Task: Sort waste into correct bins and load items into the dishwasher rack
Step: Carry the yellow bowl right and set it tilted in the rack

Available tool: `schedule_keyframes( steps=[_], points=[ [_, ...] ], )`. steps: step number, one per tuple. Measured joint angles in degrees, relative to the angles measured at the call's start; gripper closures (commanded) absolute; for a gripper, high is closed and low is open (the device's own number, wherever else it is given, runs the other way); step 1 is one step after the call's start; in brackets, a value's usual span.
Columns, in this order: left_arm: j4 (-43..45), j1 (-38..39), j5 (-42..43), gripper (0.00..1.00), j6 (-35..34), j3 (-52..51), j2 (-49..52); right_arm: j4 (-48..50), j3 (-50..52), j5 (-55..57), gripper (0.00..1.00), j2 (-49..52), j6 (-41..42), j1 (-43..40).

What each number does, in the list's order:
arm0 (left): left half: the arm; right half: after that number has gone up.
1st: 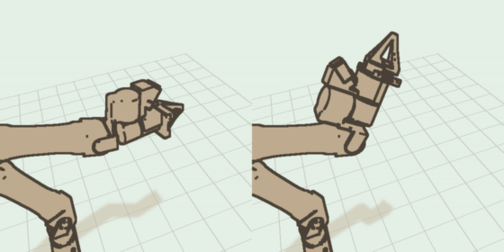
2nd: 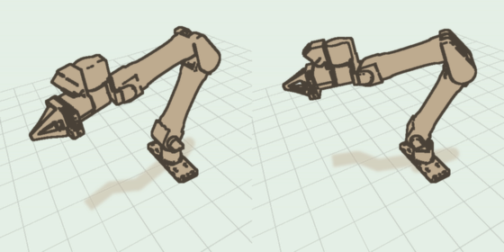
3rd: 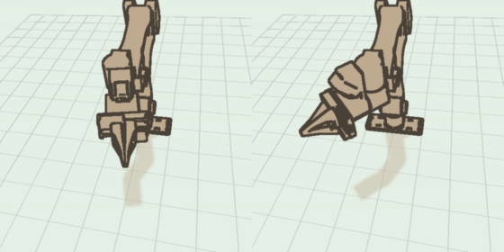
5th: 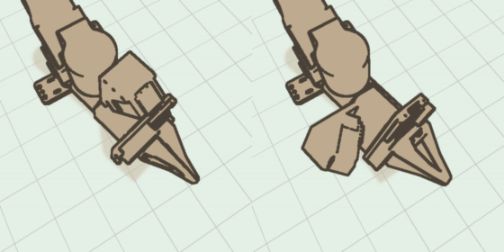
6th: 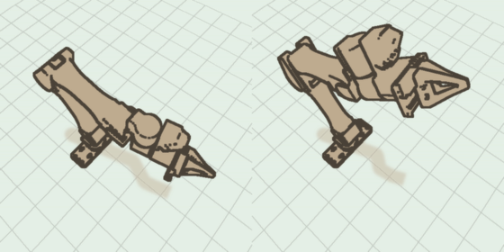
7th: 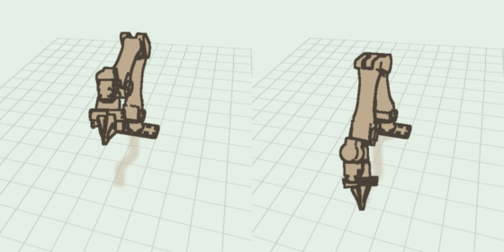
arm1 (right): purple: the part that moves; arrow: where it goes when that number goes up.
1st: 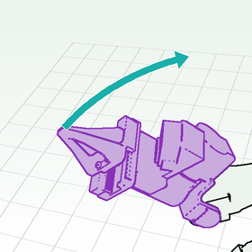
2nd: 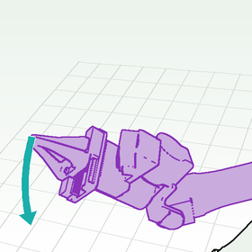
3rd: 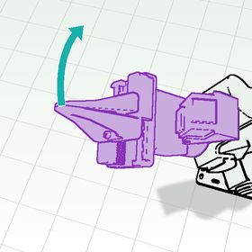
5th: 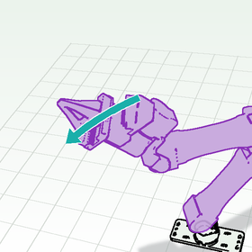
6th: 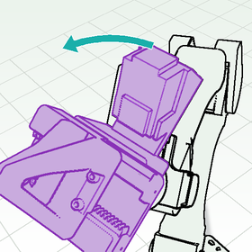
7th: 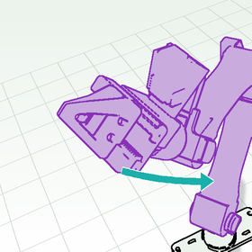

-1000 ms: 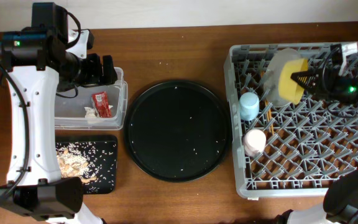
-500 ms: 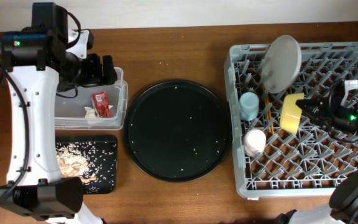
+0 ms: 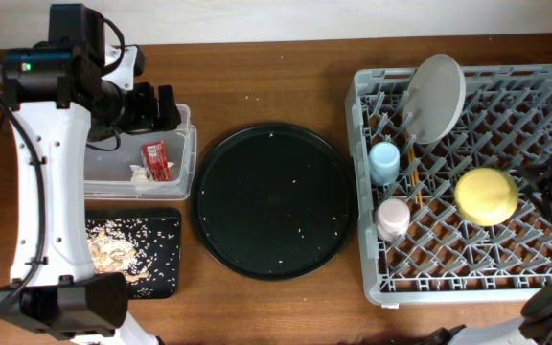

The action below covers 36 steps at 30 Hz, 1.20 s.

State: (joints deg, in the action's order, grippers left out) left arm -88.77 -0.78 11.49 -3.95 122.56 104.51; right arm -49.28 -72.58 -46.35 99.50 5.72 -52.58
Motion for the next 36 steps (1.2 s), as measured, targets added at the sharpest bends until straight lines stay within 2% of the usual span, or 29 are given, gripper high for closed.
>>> schedule_keyframes(
  steps=[4, 8, 12, 14, 16, 19, 22, 33, 36],
  points=[
    [0.00, 0.00, 0.00, 0.01, 0.00, 0.00, 0.00, 2.51, -0.07, 3.54, 0.03, 0.00, 4.04, -0.44],
    [0.00, 0.00, 0.00, 0.01, 0.00, 0.00, 0.00, -6.19, -6.32, 5.14, 0.02, 0.02, 3.21, 2.16],
    [0.02, 0.00, 0.00, 0.01, 0.00, 0.00, 0.00, -17.73, -16.20, 20.59, 0.02, -1.16, 0.94, 15.47],
    [-0.07, 0.00, -0.02, 0.01, 0.00, 0.00, 0.00, -22.45, -22.80, 32.65, 0.02, -2.14, 0.24, 26.34],
    [-0.09, 0.00, -0.02, 0.01, 0.00, 0.00, 0.00, -23.96, -24.55, 40.09, 0.02, -2.91, 0.02, 34.10],
    [-0.09, 0.00, 0.00, 0.01, 0.00, 0.00, 0.00, -24.02, -24.57, 44.19, 0.02, -2.93, 0.02, 42.40],
    [-0.09, 0.00, 0.00, 0.01, 0.00, 0.00, 0.00, -24.04, -24.57, 45.27, 0.02, -2.93, -0.15, 47.10],
    [-0.09, 0.00, 0.00, 0.01, 0.00, 0.00, 0.00, -24.04, -24.57, 46.16, 0.02, -2.99, -0.15, 48.13],
    [-0.07, 0.00, 0.00, 0.01, 0.00, 0.00, 0.00, -24.04, -24.55, 46.18, 0.02, -8.52, -0.13, 48.13]
  ],
)
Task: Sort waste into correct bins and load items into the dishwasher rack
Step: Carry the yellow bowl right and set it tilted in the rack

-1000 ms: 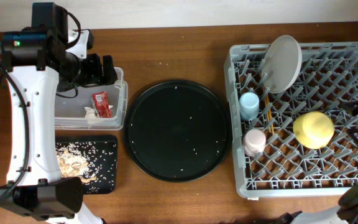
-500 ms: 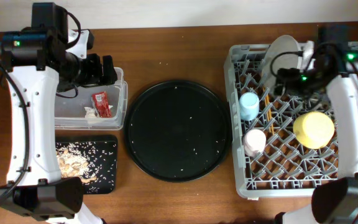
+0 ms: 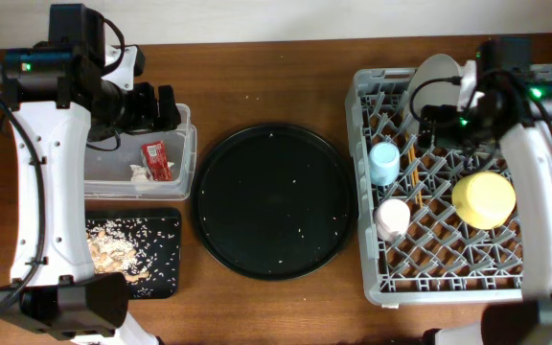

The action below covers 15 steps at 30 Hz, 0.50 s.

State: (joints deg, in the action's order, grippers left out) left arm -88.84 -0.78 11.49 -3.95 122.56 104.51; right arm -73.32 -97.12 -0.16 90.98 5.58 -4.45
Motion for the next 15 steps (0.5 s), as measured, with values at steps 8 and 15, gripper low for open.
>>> schedule_keyframes(
  steps=[8, 15],
  points=[
    [0.04, 0.00, 0.00, 0.01, 0.00, 0.00, 0.00, -0.07, -0.66, 0.20, 0.02, -33.51, -0.04, 0.00],
    [0.00, 0.00, 0.00, 0.01, 0.00, 0.00, 0.00, -0.98, -0.70, 0.20, 0.02, -51.39, 0.00, 0.87]
  ],
)
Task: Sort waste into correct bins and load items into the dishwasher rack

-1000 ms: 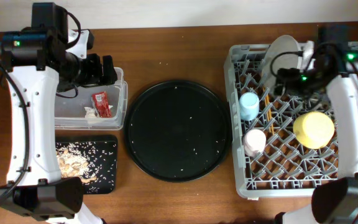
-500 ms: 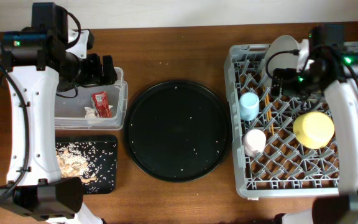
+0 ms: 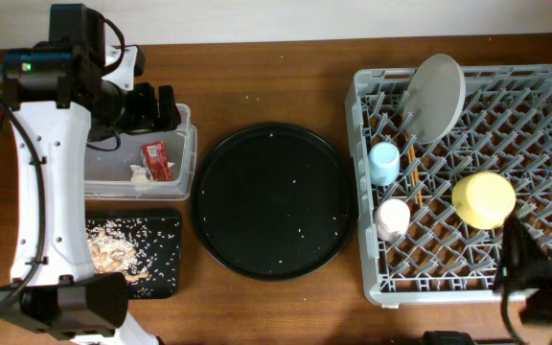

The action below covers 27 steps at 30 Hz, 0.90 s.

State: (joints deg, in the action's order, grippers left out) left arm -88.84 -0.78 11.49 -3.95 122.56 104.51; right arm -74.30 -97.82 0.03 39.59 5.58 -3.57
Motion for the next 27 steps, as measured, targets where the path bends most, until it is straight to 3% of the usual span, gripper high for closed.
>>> schedule_keyframes(
  steps=[5, 9, 15, 21, 27],
  points=[
    [0.04, 0.00, 0.00, 0.01, 0.00, 0.00, 0.00, -0.37, 2.91, 0.15, 0.02, -14.27, 0.00, 3.37],
    [-0.04, 0.00, 0.00, 0.01, 0.00, 0.00, 0.00, 4.46, 13.44, 0.15, 0.02, -23.39, -0.04, 3.41],
    [-0.09, 0.00, 0.02, 0.01, 0.00, 0.00, 0.00, 31.23, 45.59, -0.09, 0.02, -37.75, -0.02, 3.48],
    [-0.04, 0.00, 0.00, 0.01, 0.00, 0.00, 0.00, 67.47, 73.64, -1.14, 0.02, -38.75, 4.09, 3.54],
    [-0.07, 0.00, 0.00, 0.01, 0.00, 0.00, 0.00, 78.79, 86.62, -0.61, 0.02, -38.75, 7.96, 3.54]
  ],
)
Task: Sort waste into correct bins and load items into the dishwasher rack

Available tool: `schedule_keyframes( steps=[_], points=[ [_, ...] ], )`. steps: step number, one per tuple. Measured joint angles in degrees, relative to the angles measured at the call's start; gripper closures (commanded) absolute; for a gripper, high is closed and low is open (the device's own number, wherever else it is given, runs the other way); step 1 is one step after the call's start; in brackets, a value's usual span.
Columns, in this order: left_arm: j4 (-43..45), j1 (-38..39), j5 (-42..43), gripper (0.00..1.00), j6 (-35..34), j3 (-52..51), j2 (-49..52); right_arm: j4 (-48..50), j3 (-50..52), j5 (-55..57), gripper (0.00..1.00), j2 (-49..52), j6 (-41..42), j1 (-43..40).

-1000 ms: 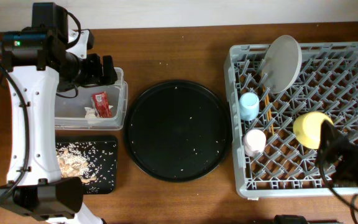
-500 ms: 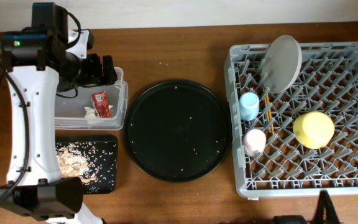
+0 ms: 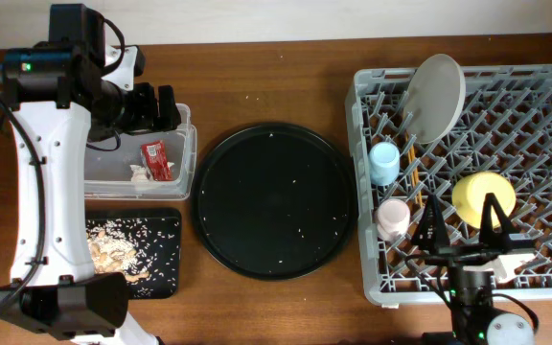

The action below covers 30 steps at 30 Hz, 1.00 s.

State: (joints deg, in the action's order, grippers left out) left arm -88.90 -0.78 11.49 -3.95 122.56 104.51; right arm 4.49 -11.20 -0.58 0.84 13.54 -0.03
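The grey dishwasher rack [image 3: 372, 287] on the right holds a grey plate [image 3: 436, 94], a blue cup [image 3: 384, 161], a pink cup [image 3: 392, 218], a yellow bowl [image 3: 483, 196] and an orange stick [image 3: 414, 168]. My right gripper [image 3: 461, 226] reaches in from the near edge. It is open over the rack's front rows, between the pink cup and the yellow bowl, and holds nothing. My left gripper [image 3: 157, 107] hangs open and empty over the far right corner of the clear bin [image 3: 189, 153]. That bin holds a red wrapper [image 3: 154, 158] and crumpled paper [image 3: 140, 174].
A round black tray [image 3: 274, 199] speckled with crumbs lies in the middle. A black bin [image 3: 171, 278] with food scraps sits at the front left, below the clear bin. The left arm's white links run along the table's left side.
My right arm was at the rack's near right corner. It now stands at the middle of the rack's near edge, with open fingers over the front rows. The left arm and all items are unchanged.
My right gripper was at the rack's right edge beside the yellow bowl. Then it reached over the far part of the rack near the grey plate. After that it was at the near right corner, and now at the near edge. No item moved. The left gripper stayed over the clear bin.
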Motion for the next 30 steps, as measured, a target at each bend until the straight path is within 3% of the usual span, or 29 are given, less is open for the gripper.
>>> schedule_keyframes(
  steps=[9, 13, 17, 30],
  points=[
    [0.00, 0.00, 0.00, 0.01, 0.00, 0.00, 0.00, 0.59, 10.25, 1.86, 0.02, -0.02, 0.24, 0.00],
    [0.02, 0.00, 0.00, 0.01, 0.00, 0.00, 0.00, -8.76, 10.54, 1.79, 0.02, -0.13, -2.29, 0.04],
    [0.00, 0.00, 0.00, 0.01, 0.00, 0.00, 0.00, -8.79, 10.54, 1.42, 0.02, -0.15, -10.54, 0.22],
    [0.00, 0.00, 0.00, 0.01, 0.00, 0.00, 0.00, -8.81, 10.54, 1.38, 0.02, -0.15, -12.79, 1.27]
  ],
)
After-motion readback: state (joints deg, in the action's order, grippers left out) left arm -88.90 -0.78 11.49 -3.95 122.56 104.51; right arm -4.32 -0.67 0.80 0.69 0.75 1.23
